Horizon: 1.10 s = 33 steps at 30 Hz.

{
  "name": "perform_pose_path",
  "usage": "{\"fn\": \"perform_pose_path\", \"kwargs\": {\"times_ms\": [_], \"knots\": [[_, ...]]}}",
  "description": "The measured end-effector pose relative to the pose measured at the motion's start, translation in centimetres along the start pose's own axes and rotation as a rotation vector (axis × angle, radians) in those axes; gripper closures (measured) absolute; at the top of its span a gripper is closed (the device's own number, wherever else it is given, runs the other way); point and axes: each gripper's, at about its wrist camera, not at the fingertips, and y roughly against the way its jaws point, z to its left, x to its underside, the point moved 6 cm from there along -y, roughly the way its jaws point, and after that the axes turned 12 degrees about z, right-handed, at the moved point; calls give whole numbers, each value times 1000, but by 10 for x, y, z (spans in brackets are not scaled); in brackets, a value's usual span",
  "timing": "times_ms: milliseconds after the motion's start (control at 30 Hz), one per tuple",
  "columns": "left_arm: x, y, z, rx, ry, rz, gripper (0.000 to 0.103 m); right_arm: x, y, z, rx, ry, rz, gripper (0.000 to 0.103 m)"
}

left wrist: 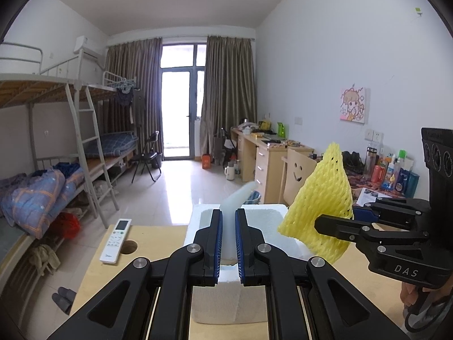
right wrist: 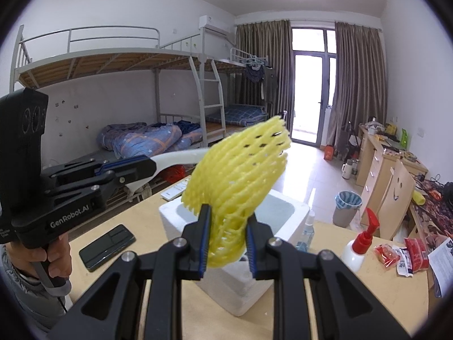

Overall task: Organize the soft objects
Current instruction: 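Carry both held items over the foam box with both tools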

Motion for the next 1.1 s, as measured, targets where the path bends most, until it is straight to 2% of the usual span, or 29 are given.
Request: {"fn": "perform_pose_path", "kwargs": {"times_ms": [500,1100], "knots": [[-7,-39,6,1,-12,39,93,-10,-31,-10,-4,-18,46,77],[-8,-56,-15,64,-52,70,93,-6,-9,-26,64,-69,36,77]]}}
